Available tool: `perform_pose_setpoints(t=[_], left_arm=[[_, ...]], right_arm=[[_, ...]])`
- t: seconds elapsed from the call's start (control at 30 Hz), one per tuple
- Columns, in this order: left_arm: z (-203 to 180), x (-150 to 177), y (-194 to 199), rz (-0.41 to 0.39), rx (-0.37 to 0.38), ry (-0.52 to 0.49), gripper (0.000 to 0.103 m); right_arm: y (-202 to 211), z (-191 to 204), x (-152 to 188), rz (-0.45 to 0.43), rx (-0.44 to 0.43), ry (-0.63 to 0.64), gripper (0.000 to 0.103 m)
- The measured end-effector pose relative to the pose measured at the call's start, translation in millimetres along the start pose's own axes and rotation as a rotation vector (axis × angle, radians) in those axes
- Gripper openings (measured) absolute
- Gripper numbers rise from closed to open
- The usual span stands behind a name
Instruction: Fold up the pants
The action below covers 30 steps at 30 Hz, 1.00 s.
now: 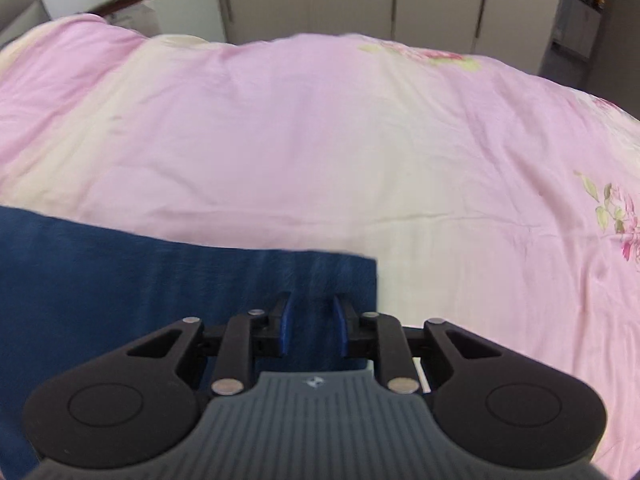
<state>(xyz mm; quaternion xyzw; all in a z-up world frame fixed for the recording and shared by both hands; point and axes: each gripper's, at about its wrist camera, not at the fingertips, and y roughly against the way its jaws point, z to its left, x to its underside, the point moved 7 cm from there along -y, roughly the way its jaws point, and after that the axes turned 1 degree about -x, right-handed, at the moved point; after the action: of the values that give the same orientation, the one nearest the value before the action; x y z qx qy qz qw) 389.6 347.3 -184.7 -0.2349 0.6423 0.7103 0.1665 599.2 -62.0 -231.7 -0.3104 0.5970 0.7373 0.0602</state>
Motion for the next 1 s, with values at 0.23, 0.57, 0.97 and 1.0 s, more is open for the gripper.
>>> perform_pose_setpoints(t=[0.23,0.57,0.97,1.0], left_arm=[[4.7,-0.5,5.4,0.005,0.017,0.030,0.007],[-14.2,21.3,70.7,-0.037,0.098,-0.079,0.013],[-6.1,51.6,39.5,0.047,0.005,-0.144,0.019],[-3.6,51.3,40.3,0.047,0.010,-0.132,0.019]], right_arm=[[-15.7,-8.4,2.5,0.024,0.019,-0.023,0.031],[72.1,28.9,41.8,-0.019,-0.053,0.132,0.026],[63.3,40.0,131.1,0.089,-0.029,0.249,0.025],[61.7,40.6,131.5,0.093,-0.026,0.249,0.025]])
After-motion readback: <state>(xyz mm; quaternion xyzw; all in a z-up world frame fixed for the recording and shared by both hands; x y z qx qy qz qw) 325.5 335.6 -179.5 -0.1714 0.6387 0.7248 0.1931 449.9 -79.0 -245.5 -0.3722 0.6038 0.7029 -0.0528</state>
